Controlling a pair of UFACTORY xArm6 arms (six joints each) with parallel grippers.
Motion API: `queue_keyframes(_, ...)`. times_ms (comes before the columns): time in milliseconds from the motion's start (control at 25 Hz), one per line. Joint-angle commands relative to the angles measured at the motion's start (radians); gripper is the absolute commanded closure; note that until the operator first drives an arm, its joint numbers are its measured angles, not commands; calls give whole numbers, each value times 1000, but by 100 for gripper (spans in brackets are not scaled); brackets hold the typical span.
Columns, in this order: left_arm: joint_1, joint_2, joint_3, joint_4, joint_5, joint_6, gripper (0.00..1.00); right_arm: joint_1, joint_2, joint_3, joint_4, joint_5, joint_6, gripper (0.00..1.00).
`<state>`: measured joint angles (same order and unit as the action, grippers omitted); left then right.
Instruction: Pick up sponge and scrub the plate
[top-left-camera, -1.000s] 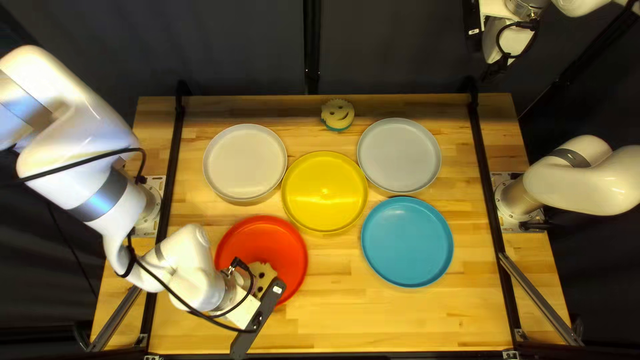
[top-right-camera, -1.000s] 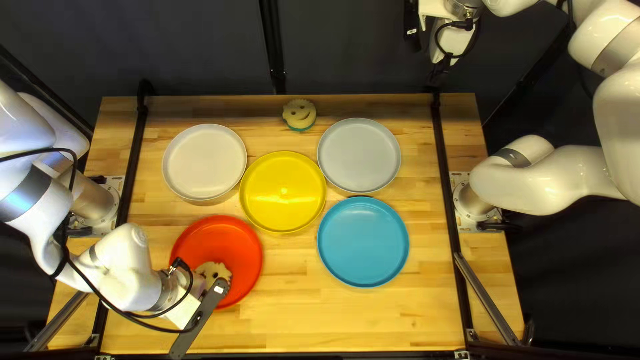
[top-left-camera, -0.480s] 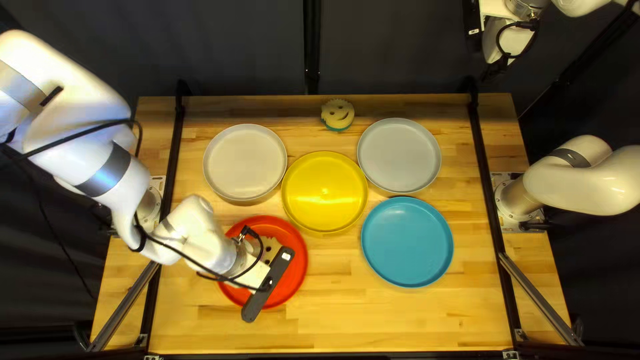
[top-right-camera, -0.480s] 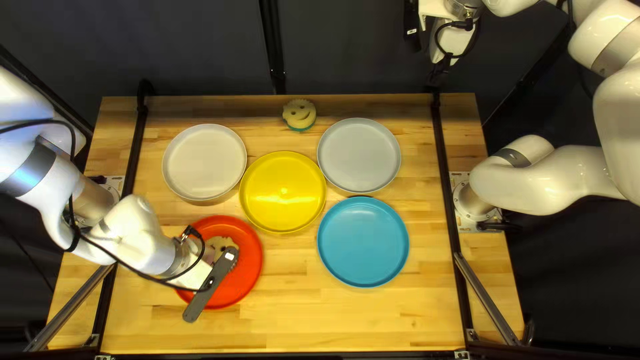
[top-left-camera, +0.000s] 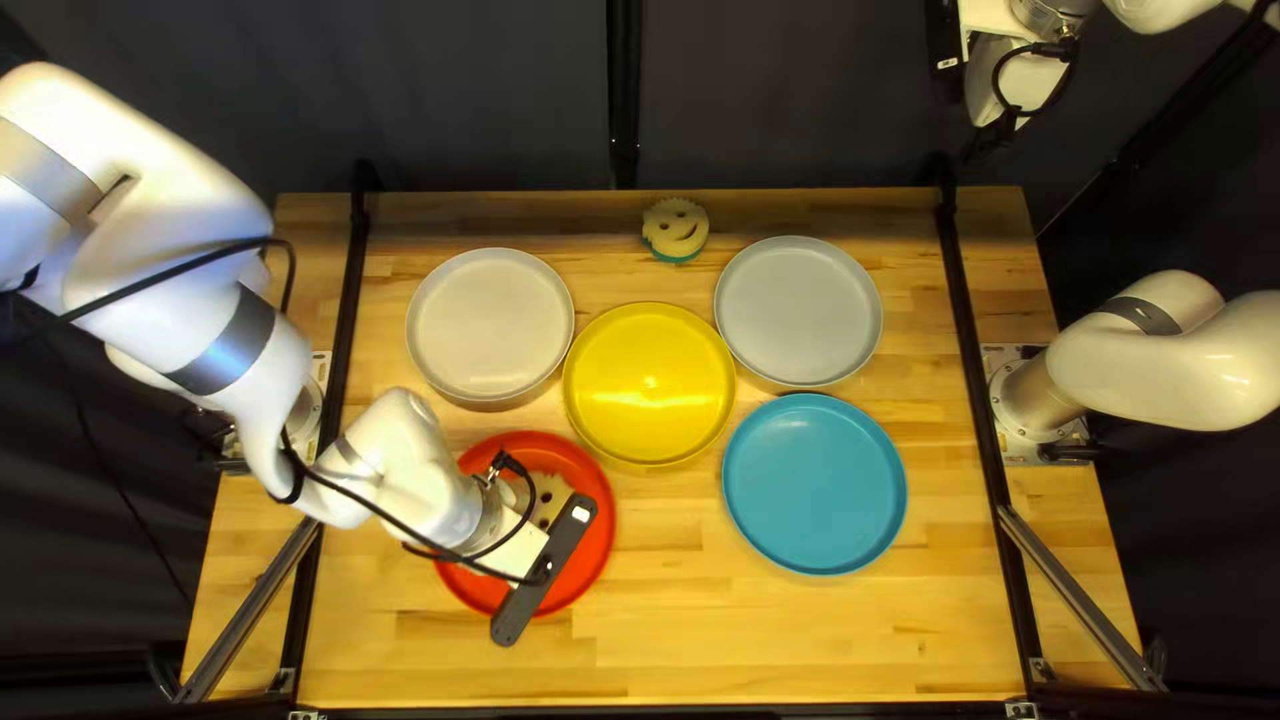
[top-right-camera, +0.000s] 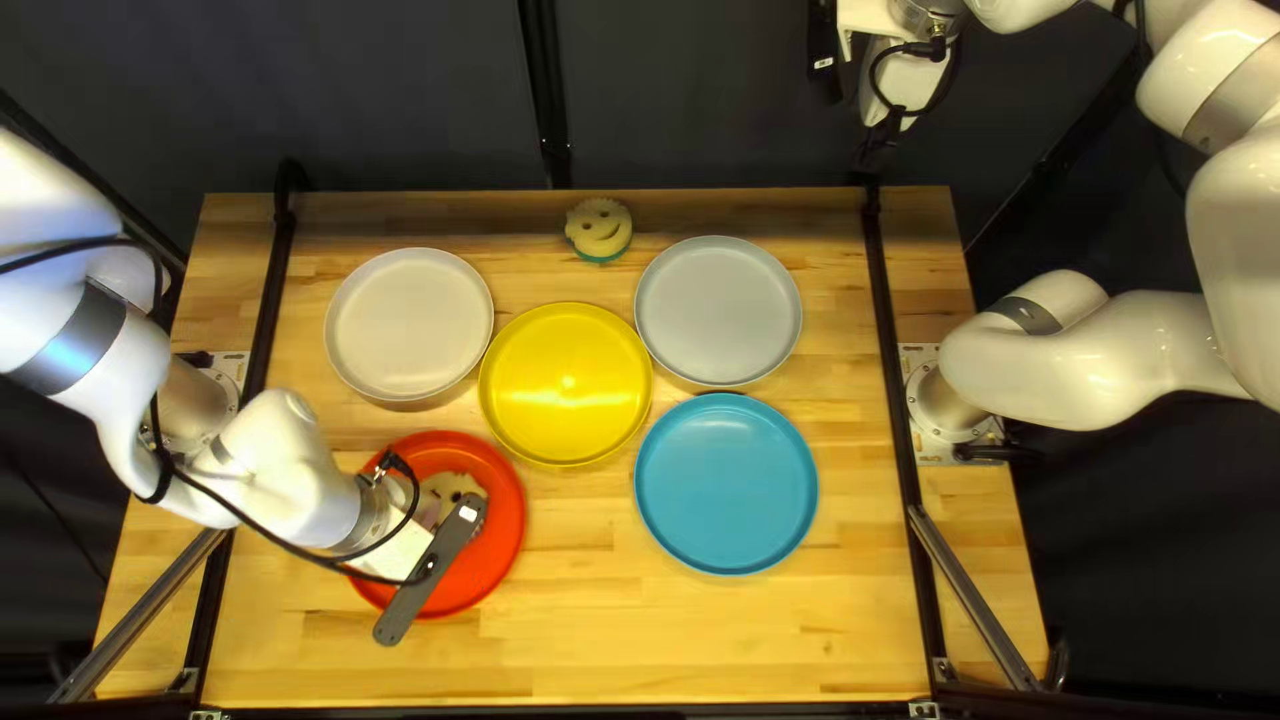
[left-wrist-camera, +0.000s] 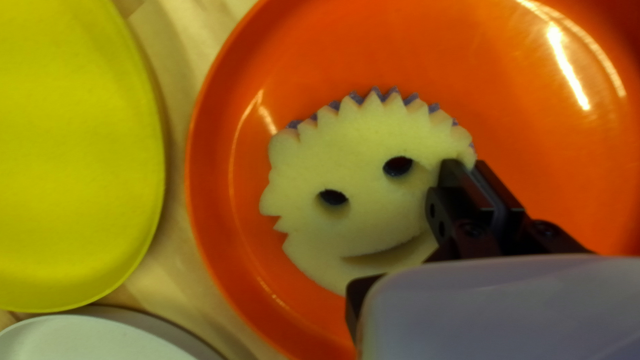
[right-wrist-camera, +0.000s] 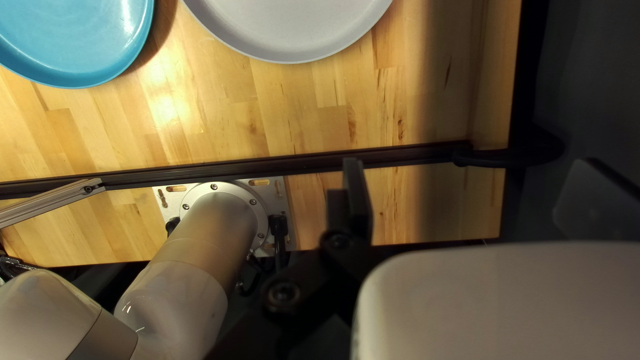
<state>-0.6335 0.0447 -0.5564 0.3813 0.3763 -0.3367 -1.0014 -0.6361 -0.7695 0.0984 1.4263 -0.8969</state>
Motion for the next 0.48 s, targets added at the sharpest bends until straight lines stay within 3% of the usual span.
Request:
queue_keyframes(40, -74, -3, -17, 1, 41, -76, 100, 0, 0, 0, 0, 0, 0, 0)
queue_keyframes(280, -67, 9, -47, 8, 59, -75, 100, 0, 0, 0, 0, 0, 0, 0)
queue_keyframes(480, 0, 41, -76, 29, 35, -21, 100, 0, 0, 0, 0, 0, 0, 0)
